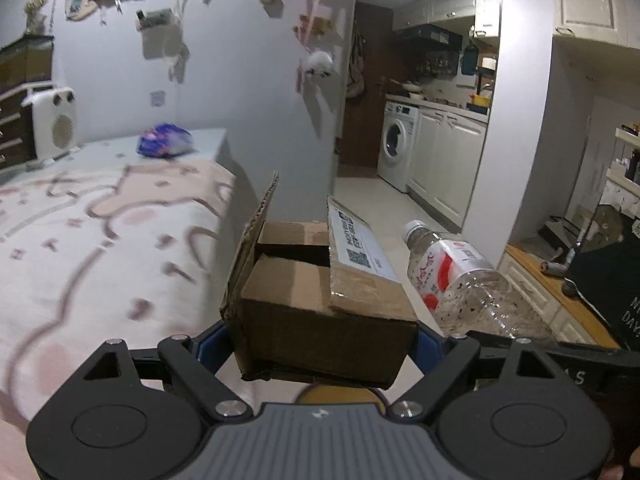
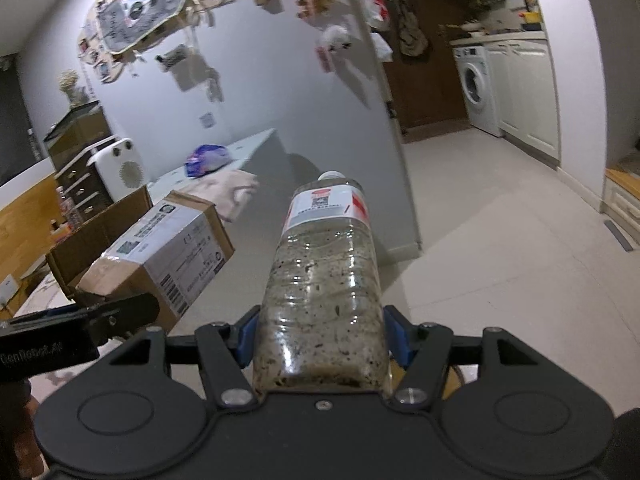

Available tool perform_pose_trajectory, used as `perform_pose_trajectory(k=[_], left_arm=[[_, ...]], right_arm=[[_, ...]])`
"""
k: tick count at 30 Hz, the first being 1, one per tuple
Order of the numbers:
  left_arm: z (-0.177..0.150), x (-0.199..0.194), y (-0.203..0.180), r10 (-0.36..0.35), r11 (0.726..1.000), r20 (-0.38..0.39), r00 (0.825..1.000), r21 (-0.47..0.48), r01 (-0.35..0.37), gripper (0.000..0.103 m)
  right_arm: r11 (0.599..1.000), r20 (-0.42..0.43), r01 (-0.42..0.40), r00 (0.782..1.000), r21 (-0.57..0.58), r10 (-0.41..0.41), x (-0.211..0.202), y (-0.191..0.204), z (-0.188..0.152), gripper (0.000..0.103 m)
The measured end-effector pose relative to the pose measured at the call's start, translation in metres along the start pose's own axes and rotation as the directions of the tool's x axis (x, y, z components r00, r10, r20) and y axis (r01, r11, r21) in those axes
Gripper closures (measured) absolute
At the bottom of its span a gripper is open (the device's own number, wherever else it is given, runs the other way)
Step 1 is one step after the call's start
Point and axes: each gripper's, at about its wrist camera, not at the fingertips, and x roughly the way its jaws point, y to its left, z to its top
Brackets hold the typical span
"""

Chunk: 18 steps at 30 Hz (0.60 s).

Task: Collect trash
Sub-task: 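Carry the cardboard box and plastic bottle in both tools over the wastebasket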

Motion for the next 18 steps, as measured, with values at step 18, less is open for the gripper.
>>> perform_pose_trajectory(k=[18], left_arm=[[-0.101, 0.184, -0.027, -0.012, 0.994, -0.332, 0.943, -0.105, -0.024, 0.015]], right_arm=[[0.976, -0.233, 0.160, 0.965, 0.150, -0.122, 0.078, -0.133, -0.068, 0.039]])
